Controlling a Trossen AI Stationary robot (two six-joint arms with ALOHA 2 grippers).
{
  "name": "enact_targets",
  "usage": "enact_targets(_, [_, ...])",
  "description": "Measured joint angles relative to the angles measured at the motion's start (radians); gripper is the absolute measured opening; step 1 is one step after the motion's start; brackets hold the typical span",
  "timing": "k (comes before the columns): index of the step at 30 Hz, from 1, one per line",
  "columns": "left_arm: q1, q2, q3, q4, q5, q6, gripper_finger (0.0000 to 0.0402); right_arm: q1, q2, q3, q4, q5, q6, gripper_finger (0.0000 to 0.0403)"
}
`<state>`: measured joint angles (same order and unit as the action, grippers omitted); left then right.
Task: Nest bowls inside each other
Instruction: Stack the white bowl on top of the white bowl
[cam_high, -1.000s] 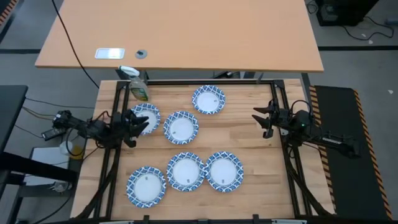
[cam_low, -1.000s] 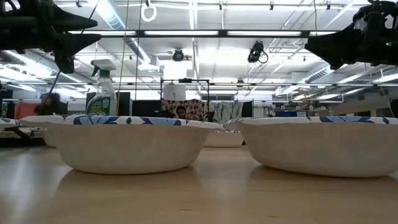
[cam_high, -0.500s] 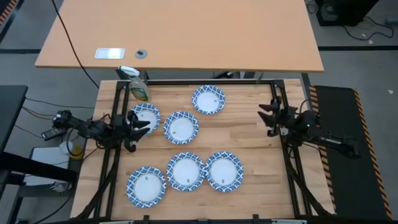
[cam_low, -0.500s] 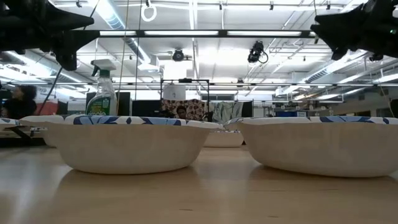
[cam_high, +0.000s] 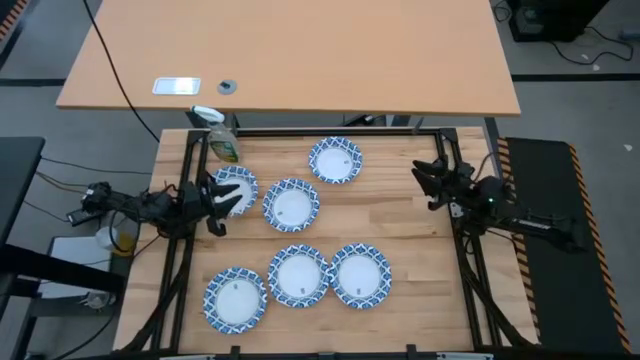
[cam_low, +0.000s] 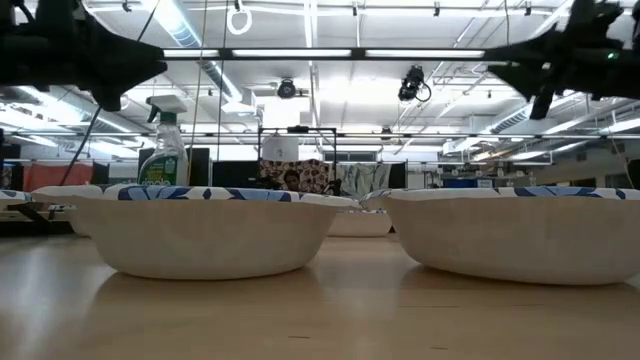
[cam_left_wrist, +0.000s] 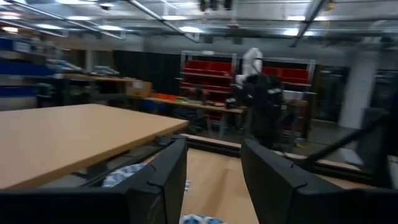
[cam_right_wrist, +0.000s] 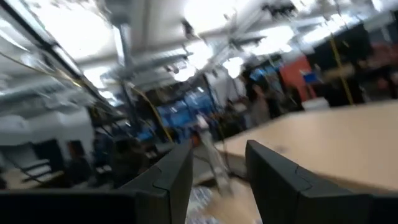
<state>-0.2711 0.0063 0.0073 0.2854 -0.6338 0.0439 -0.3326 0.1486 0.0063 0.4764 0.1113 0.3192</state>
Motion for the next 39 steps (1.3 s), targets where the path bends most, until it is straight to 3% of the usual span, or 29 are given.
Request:
enact_targets(9, [0.137, 0.000, 0.000, -0.031, 0.017, -0.097, 0.0155, -0.070, 0.261, 0.086, 0.022, -0.005, 0.000, 0.0150])
enact_targets(15, [0.164, 0.000, 0.004, -0.077, 0.055, -0.160, 0.0155, -0.096, 0.399, 0.161, 0.025, -0.049, -0.047, 0.0150])
enact_targets(19, [0.164, 0.023, 0.069, -0.171, 0.057, -0.174, 0.0155, -0.097, 0.471, 0.204, 0.025, -0.066, -0.051, 0.0150])
enact_targets(31, [0.160, 0.292, 0.192, -0.209, 0.056, -0.161, 0.0155, -0.081, 0.646, 0.309, 0.033, -0.200, -0.004, 0.0150])
enact_targets(39, [0.159, 0.403, 0.195, -0.178, 0.057, -0.117, 0.0155, -0.015, 0.773, 0.363, 0.032, -0.155, -0.025, 0.0150])
